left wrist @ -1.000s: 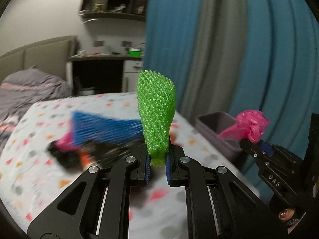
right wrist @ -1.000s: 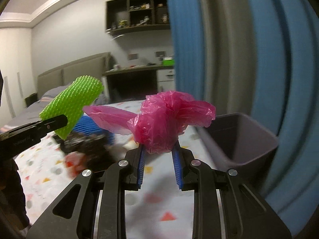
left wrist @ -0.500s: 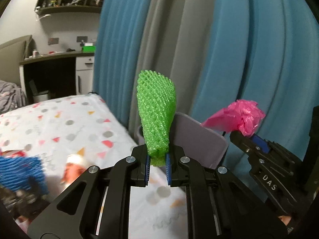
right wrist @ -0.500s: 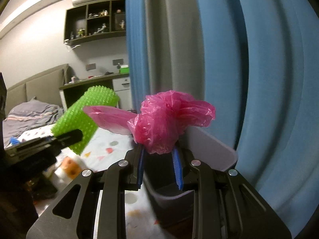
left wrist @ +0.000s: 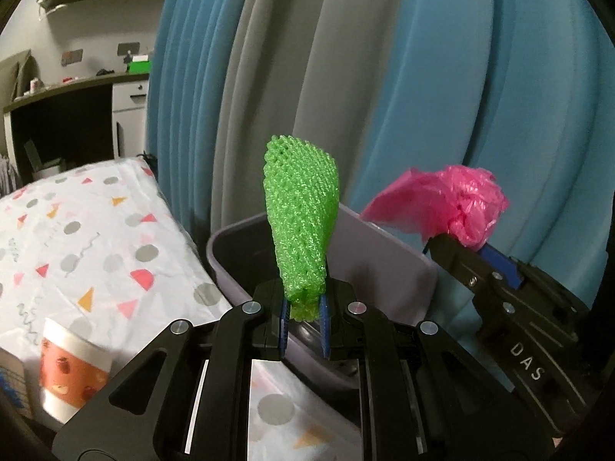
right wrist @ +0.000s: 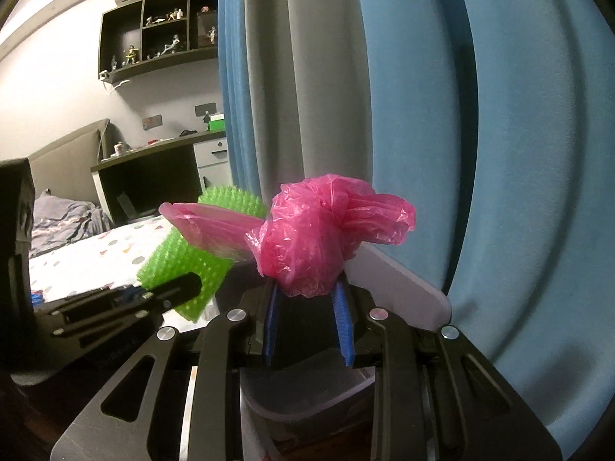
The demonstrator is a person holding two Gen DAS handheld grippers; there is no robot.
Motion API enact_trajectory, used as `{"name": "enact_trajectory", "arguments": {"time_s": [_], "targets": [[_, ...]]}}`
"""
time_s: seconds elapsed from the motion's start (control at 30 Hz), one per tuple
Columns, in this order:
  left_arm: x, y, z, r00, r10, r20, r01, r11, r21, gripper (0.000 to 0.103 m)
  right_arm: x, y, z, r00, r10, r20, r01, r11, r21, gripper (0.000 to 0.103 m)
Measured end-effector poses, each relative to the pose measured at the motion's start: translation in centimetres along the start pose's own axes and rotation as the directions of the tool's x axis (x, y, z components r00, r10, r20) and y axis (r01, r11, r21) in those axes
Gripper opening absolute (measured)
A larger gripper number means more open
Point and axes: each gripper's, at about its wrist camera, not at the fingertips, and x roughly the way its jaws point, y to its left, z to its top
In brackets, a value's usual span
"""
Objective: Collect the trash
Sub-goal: 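Carry both held items to the grey bin and open both tools over it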
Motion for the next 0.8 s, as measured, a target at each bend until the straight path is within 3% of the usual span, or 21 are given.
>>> {"name": "enact_trajectory", "arguments": {"time_s": [0.33,0.4,0.5,0.57,0.63,0.8], "targets": [[3.2,0.3,-0.5,0.996,-0.065,-0.054,0.063,0.997,-0.042,0.012,1.7,-0.7,0.3,1.0,-0.012,-0.023,0.012,1.0,0.025,0.027],[3.9,0.3,-0.5,0.992,-0.104,-0.068,0.101,0.993,-0.055,0.014,2.0,-0.9,0.4,1.0,-0.015,-0.027,0.016,0.999,0.031,0.027],[4.5,0.6,-0.8,0.983,-0.164,-0.083,0.157,0.984,-0.081,0.033,2.2,-1.1,0.4,0.999,-0.02,-0.029,0.021,0.999,0.04,0.029],[4.5,1.4,-1.0,0.989,-0.13,-0.072,0.124,0.989,-0.082,0.065,2.4,-1.4,0.6,0.999,-0.022,-0.028,0.024,0.998,0.055,0.032],[4.2,2.6,-1.4,0.992,-0.112,-0.053,0.105,0.988,-0.112,0.082,2.5,-1.8,0.7,0.999,-0.012,-0.032,0.014,0.997,0.074,0.038],[2.5,5.3,-1.9,0.999,-0.041,-0.026,0.036,0.982,-0.185,0.093,2.3,-2.0,1.0,1.0,-0.01,-0.027,0.013,0.995,0.095,0.047]]}}
